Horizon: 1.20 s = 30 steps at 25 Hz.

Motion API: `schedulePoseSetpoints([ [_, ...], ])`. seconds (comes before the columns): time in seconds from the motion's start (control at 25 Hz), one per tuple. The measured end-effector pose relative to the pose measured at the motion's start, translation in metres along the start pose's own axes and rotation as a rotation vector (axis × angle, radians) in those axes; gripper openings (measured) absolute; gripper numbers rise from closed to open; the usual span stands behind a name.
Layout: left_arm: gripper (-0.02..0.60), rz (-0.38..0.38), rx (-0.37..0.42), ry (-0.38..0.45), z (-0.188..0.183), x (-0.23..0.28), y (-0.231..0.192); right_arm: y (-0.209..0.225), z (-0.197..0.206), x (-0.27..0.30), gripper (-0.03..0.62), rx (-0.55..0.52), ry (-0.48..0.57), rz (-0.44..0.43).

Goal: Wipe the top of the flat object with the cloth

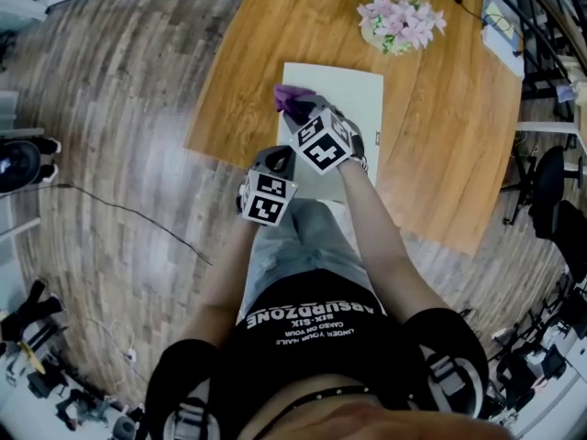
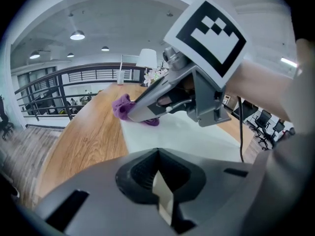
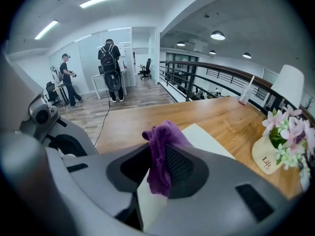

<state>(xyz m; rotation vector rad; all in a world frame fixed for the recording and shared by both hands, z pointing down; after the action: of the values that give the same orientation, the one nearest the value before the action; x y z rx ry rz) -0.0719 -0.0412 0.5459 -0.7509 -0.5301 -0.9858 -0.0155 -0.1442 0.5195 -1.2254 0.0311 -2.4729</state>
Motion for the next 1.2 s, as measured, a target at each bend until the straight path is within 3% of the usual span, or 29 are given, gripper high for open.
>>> schedulePoseSetpoints([
  [0.24,0.015,-0.052,0.066,0.029,0.002,-0.002,0.004,-0.008,0.001,-0.002,0.1,-0.096,0.004,0.016],
  [0.44,0.015,-0.084,0.091,0.037,0.003,-0.005,0.01,-0.015,0.002,-0.009,0.098,-0.185,-0.055,0.053],
  [1.2,0.015,-0.107,0.066,0.015,0.003,-0.006,0.014,0.01,0.055,-0.05,0.099,-0.096,-0.108,0.119],
])
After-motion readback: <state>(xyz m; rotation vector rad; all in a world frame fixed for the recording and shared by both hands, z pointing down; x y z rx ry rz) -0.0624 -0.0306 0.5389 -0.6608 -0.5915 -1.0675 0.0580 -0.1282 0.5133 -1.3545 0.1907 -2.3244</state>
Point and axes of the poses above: the fingertips, and each gripper's own axes: x forward along the fingers, y to its right, z out of its underside, the point moved 8 cm from there along -x, backward along the fingers, and after that the axes turned 14 degrees about -x, right-handed, at the moved point
